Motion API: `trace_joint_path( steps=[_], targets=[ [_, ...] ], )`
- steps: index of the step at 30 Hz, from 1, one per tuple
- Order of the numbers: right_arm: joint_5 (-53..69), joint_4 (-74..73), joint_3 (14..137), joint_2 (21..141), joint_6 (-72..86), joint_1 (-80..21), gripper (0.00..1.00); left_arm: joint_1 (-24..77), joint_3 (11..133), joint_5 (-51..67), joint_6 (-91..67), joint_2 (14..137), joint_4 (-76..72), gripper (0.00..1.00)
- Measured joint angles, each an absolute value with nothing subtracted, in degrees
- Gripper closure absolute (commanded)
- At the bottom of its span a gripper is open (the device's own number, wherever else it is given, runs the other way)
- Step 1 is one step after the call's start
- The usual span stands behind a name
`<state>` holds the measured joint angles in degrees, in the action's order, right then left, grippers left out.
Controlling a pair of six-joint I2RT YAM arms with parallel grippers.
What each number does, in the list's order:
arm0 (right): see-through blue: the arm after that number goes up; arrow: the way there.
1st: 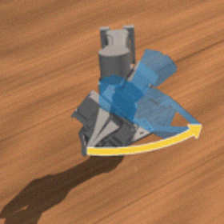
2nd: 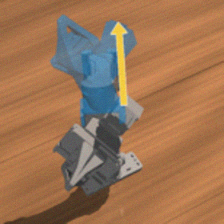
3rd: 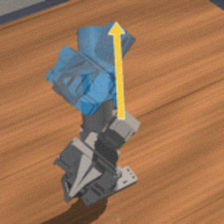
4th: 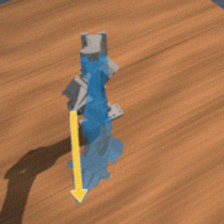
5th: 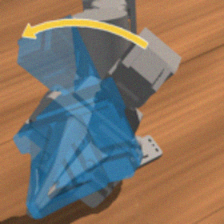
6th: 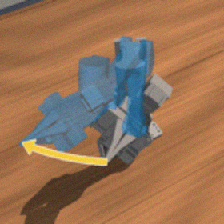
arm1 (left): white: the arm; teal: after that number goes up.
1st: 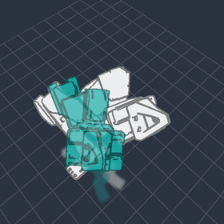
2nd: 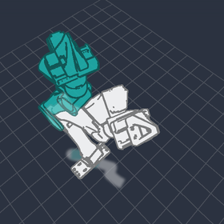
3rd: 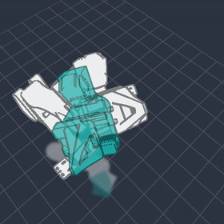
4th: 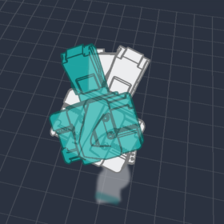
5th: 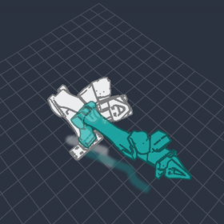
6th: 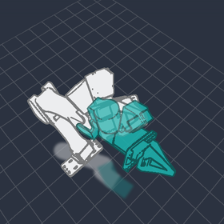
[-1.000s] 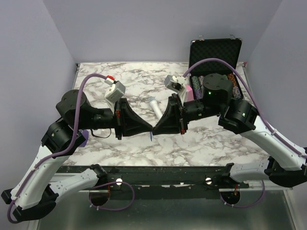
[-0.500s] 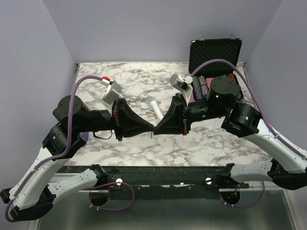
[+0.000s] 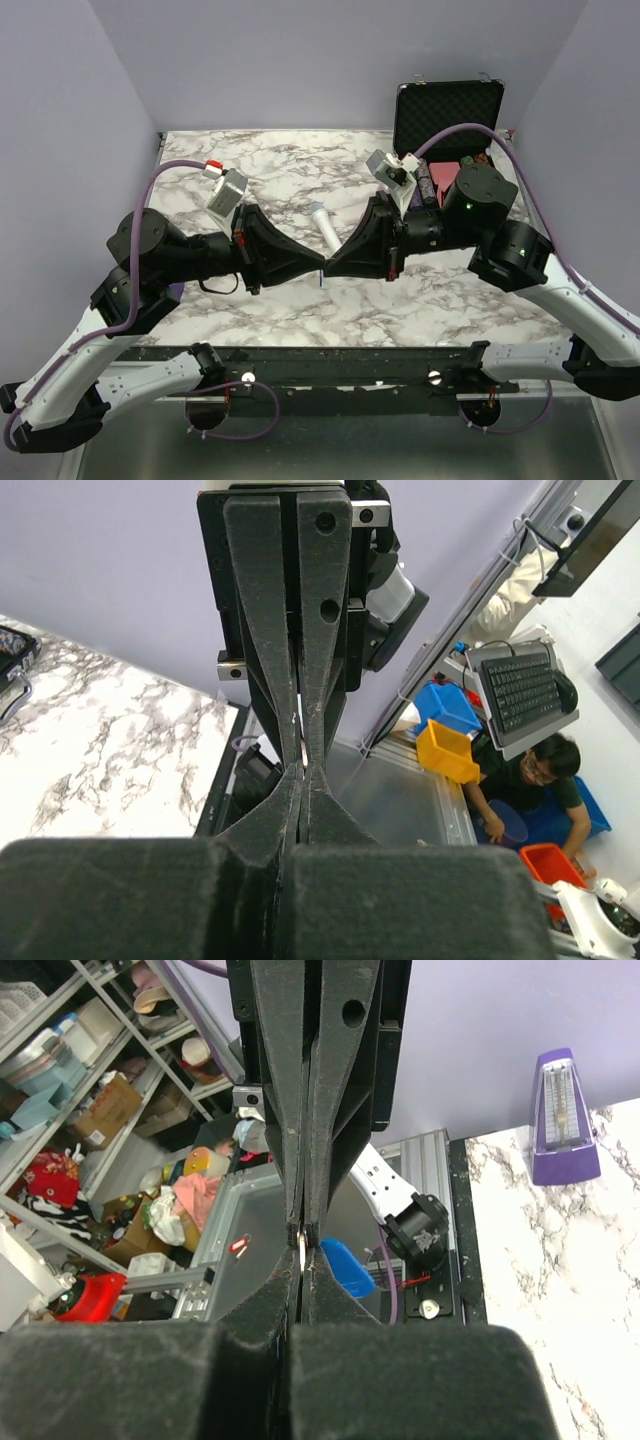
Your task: Remove the keys from the keyring
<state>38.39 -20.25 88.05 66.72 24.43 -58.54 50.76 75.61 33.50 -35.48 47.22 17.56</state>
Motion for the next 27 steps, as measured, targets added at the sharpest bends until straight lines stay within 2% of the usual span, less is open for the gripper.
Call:
trace_joint_path(
  steps=[27],
  targets=[
    [34.0, -11.6, 84.2, 64.7, 28.0, -58.5, 0.99, 55.3, 72.2, 21.3, -38.9, 45.3, 11.0, 1.00]
  ],
)
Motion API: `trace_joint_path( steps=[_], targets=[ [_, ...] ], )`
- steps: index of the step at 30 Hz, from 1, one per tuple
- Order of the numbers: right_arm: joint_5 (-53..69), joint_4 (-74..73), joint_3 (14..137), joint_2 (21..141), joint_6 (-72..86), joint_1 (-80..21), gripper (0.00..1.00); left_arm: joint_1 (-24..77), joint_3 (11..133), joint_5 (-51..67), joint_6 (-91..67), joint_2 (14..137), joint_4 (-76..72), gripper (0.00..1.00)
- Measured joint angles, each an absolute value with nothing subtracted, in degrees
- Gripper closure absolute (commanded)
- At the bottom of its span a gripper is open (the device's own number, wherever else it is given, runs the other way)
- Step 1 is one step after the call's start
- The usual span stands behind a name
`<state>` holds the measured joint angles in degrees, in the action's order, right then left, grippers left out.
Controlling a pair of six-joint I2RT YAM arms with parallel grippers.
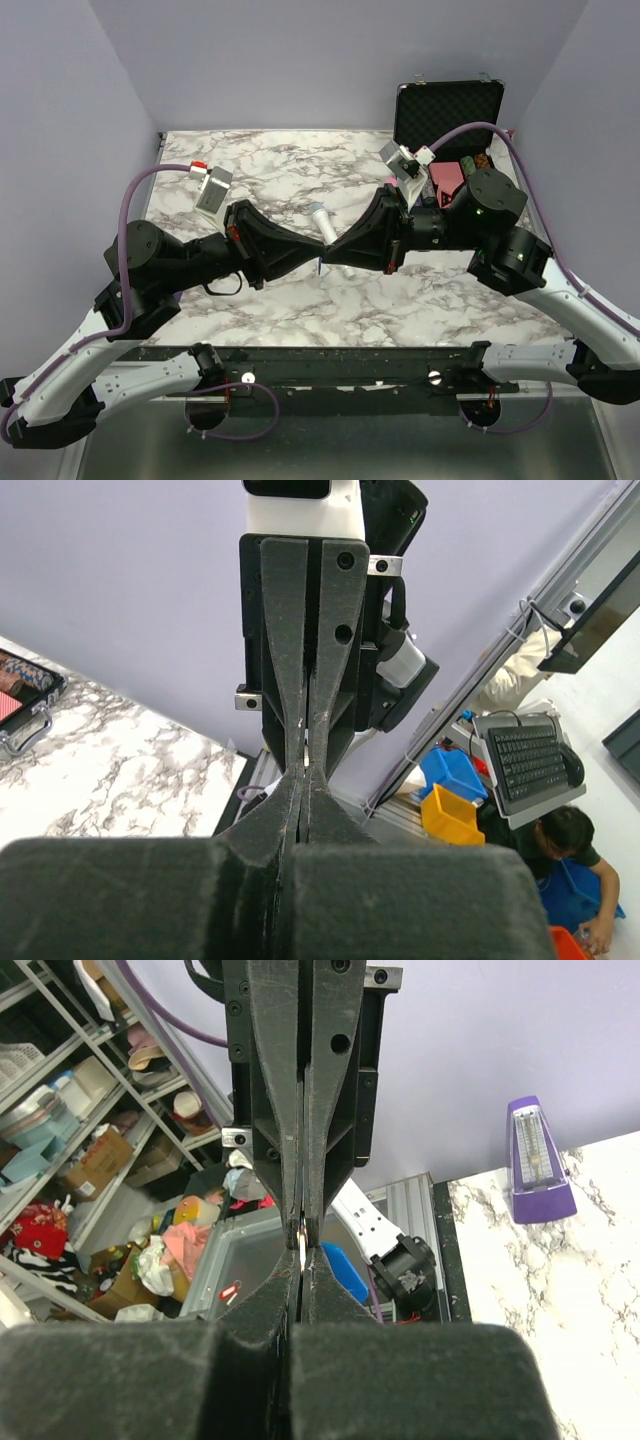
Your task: Remove the keys from the keyring
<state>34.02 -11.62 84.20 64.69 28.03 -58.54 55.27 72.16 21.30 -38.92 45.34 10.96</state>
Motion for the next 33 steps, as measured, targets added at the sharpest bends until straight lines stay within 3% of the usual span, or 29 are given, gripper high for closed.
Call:
trace_joint_path(
  steps=[33],
  targets=[
    [29.5, -2.5, 80.5, 64.6, 31.6, -58.5, 0.99, 57.8, 63.9, 8.7, -44.7, 41.1, -0.1, 1.00]
  ],
)
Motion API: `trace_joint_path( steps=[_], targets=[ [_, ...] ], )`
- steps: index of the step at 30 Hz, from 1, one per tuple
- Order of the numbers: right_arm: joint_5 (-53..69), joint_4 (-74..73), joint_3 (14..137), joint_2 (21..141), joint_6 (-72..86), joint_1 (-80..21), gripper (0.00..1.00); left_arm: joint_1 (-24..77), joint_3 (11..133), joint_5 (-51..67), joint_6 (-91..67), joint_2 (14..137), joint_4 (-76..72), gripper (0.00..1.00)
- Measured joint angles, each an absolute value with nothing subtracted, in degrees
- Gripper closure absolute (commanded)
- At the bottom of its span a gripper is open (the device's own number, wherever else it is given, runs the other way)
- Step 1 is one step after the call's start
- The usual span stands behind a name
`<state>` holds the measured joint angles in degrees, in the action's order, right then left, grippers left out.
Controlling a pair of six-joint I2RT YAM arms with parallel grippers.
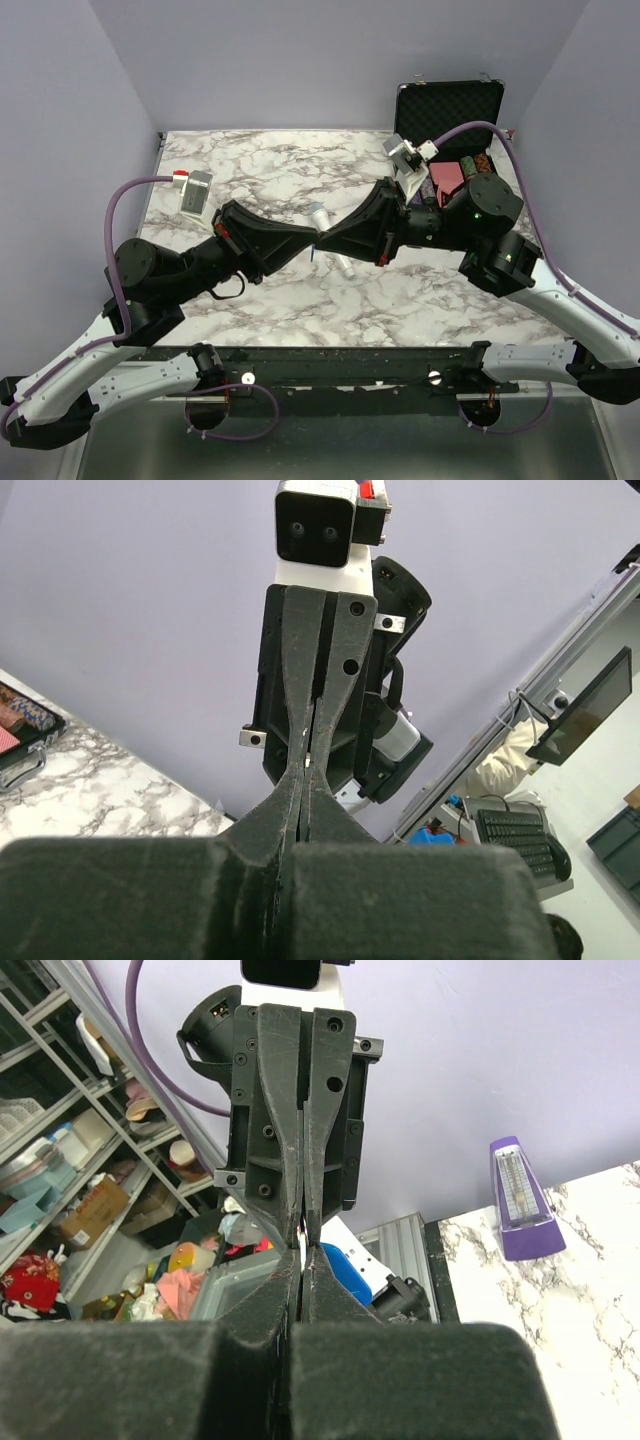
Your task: Remove the keys from the keyring
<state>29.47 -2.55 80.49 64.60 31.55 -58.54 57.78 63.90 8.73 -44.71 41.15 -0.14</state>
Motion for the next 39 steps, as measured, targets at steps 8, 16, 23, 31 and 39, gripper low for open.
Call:
trace_joint_path(
  steps=[8, 16, 23, 31, 39],
  targets=[
    [29.4, -2.2, 80.4, 64.6, 31.9, -58.5, 0.99, 58.2, 64.3, 7.7, -44.3, 41.1, 0.6, 0.59],
    [29.3, -0.8, 80.1, 64.5, 31.9, -58.5, 0.99, 58.3, 66.8, 5.3, -41.3, 39.6, 8.5, 0.06],
    [29.4, -1.1, 79.9, 64.4, 31.9, -58.5, 0.99, 58.3, 75.3, 3.3, -36.2, 38.7, 15.9, 0.04],
    [31.5, -1.4, 80.0, 64.5, 32.1, -58.5, 0.99, 58.3, 76.1, 3.1, -32.2, 37.6, 19.8, 0.11],
    [36.4, -3.0, 81.6, 67.1, 32.8, -58.5, 0.99, 58.3, 72.1, 6.3, -31.4, 38.2, 19.4, 0.16]
  ],
)
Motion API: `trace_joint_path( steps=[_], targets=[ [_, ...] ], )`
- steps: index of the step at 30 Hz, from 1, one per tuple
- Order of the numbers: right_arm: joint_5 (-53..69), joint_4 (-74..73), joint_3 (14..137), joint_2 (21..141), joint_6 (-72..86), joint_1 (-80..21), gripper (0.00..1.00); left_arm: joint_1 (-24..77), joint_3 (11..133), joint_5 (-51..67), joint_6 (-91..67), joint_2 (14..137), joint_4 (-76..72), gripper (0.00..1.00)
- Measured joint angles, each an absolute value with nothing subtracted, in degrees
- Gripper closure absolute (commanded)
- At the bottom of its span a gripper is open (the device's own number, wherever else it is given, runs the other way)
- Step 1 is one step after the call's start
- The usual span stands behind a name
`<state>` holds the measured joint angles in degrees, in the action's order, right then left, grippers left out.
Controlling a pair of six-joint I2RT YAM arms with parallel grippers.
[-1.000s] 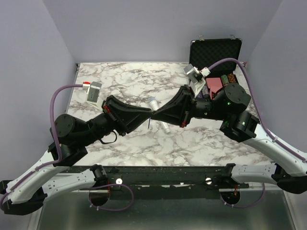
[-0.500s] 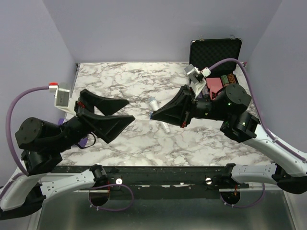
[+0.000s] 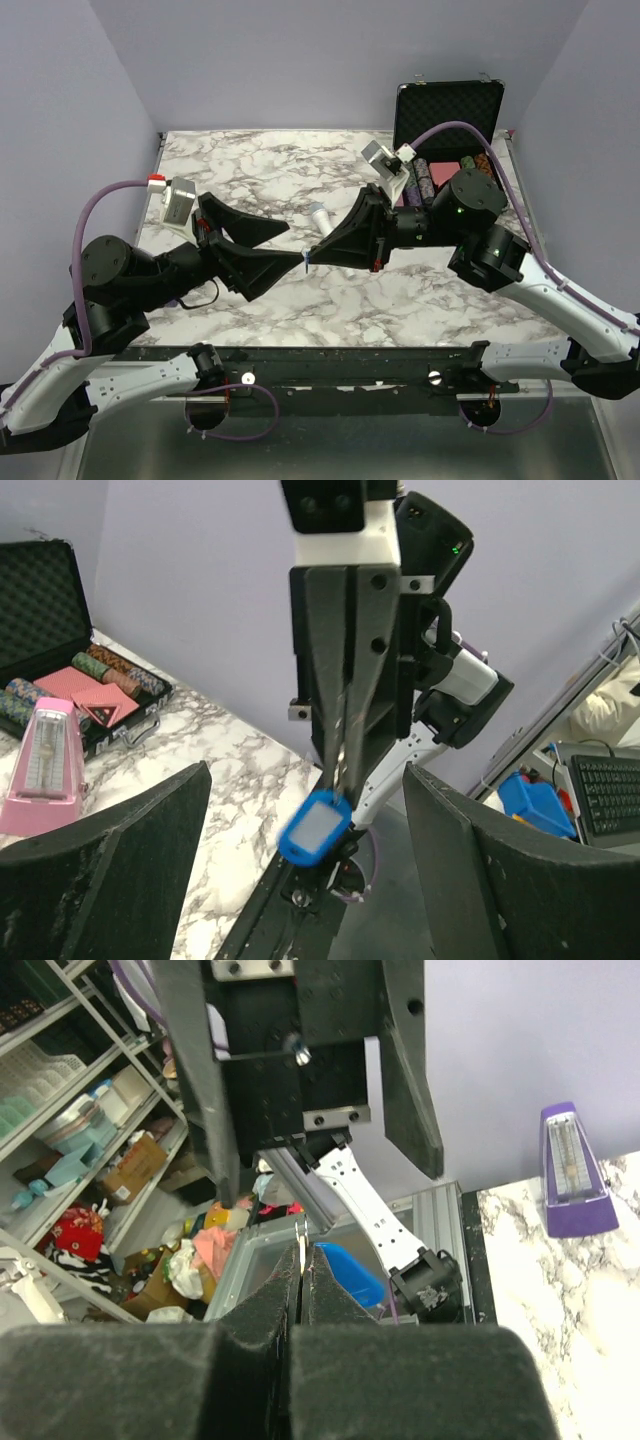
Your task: Remove the keys from the keyring
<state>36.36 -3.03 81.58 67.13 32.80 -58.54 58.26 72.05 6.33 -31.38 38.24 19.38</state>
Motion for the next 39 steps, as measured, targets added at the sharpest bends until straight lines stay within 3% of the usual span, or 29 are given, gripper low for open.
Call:
trace_joint_path(
  steps=[15, 23, 30, 39],
  targets=[
    [39.3, -10.8, 87.5, 69.9, 30.8, -58.5, 0.99, 58.3, 89.8, 10.9, -21.8, 46.8, 33.7, 0.32],
    [40.1, -13.9, 89.8, 71.3, 28.9, -58.5, 0.99, 58.3, 86.6, 12.2, -22.3, 48.0, 34.4, 0.39],
    [40.3, -13.9, 89.8, 71.3, 28.9, -58.5, 0.99, 58.3, 75.6, 13.6, -27.6, 42.5, 27.0, 0.45],
    [41.1, -13.8, 89.7, 71.2, 28.9, -58.5, 0.99, 58.3, 77.5, 13.8, -28.6, 41.8, 25.4, 0.47]
  ],
)
